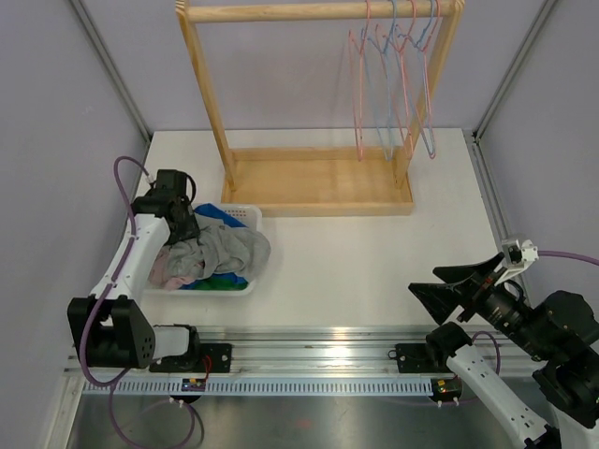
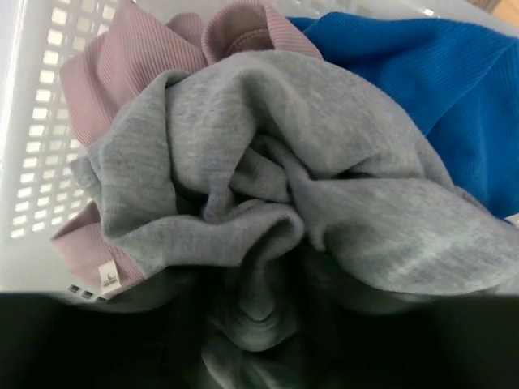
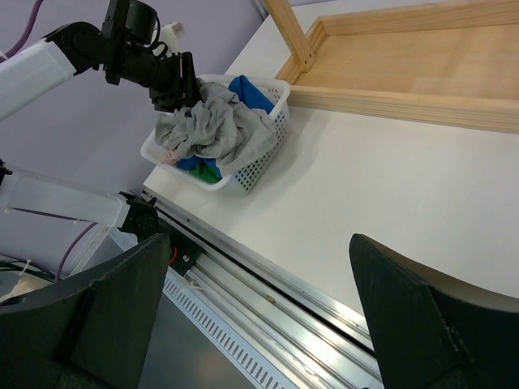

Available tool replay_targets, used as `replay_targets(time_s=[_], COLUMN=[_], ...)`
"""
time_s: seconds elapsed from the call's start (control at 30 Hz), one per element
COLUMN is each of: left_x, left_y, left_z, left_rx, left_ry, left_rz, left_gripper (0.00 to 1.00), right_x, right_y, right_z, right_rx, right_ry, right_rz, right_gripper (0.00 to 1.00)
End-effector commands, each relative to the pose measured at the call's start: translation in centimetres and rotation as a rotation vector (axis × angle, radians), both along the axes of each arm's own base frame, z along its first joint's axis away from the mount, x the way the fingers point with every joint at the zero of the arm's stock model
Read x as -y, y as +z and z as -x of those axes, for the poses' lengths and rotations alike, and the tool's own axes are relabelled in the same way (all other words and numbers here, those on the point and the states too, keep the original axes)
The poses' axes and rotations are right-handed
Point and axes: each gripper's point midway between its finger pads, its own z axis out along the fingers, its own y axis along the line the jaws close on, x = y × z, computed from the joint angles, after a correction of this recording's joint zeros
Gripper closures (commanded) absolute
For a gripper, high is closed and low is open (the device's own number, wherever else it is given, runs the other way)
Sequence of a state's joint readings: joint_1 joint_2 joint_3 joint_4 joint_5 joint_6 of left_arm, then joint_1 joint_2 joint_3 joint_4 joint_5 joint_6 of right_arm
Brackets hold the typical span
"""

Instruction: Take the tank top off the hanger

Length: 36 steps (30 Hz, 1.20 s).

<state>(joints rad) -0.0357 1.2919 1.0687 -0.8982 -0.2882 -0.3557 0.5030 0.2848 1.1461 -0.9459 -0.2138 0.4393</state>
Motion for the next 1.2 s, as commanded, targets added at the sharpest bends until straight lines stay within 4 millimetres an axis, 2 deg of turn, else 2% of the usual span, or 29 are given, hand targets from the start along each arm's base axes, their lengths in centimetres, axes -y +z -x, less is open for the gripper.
replay_targets(time_s=[0.0,0.07,0.1,0.17,0.2,0.27,0.33,0.37,0.5,0.53,0.57,0.77,0.8,0.97,1.17], left_x=[1.1,0.5,0.4,0.2,0.0,-0.2,0.1,0.1,0.2,0.5,0.6,1.4,1.2,1.3,1.4], left_y=[1.3,3.4,4.3,7.6,8.8,12.9,15.5,17.8,21.2,21.5,22.3,22.5,22.8,20.8,19.1], left_z=[-0.1,0.0,0.1,0.7,1.0,2.1,3.1,4.1,7.5,8.1,9.5,14.1,15.5,17.2,18.2], left_rx=[0.067,0.117,0.143,0.225,0.251,0.354,0.424,0.486,0.564,0.581,0.628,0.752,0.809,0.828,0.843], left_ry=[-0.011,0.013,0.021,0.037,0.046,0.05,0.035,0.019,-0.029,-0.055,-0.071,-0.168,-0.179,-0.245,-0.271], left_rz=[0.064,0.039,0.038,0.033,0.029,0.029,0.041,0.04,0.032,0.043,0.041,0.041,0.032,0.013,0.025], left_gripper=[0.44,0.33,0.23,0.16,0.01,0.01,0.01,0.01,0.01,0.01,0.01,0.01,0.01,0.01,0.01], right_x=[-0.9,-0.7,-0.5,0.0,0.5,1.4,2.2,2.5,4.6,5.1,5.9,9.3,9.4,11.3,12.1], right_y=[1.3,1.2,1.0,1.0,0.8,0.7,0.7,0.3,-0.3,0.0,-0.1,0.5,0.4,-0.1,0.2], right_z=[-0.3,-0.4,-1.0,-1.3,-2.0,-2.4,-3.3,-3.4,-4.8,-4.9,-5.0,-4.8,-4.7,-4.5,-3.5], right_rx=[0.029,0.029,0.016,0.007,-0.012,-0.029,-0.04,-0.056,-0.09,-0.086,-0.091,-0.06,-0.051,-0.069,-0.03], right_ry=[0.038,0.03,0.008,-0.023,-0.064,-0.117,-0.176,-0.19,-0.324,-0.346,-0.39,-0.511,-0.503,-0.569,-0.603], right_rz=[-0.025,0.0,0.017,0.051,0.073,0.108,0.142,0.157,0.228,0.236,0.255,0.366,0.398,0.494,0.426], right_gripper=[0.01,0.01,0.0,0.0,0.0,0.0,0.01,0.0,0.01,0.01,0.01,0.01,0.0,0.0,0.01])
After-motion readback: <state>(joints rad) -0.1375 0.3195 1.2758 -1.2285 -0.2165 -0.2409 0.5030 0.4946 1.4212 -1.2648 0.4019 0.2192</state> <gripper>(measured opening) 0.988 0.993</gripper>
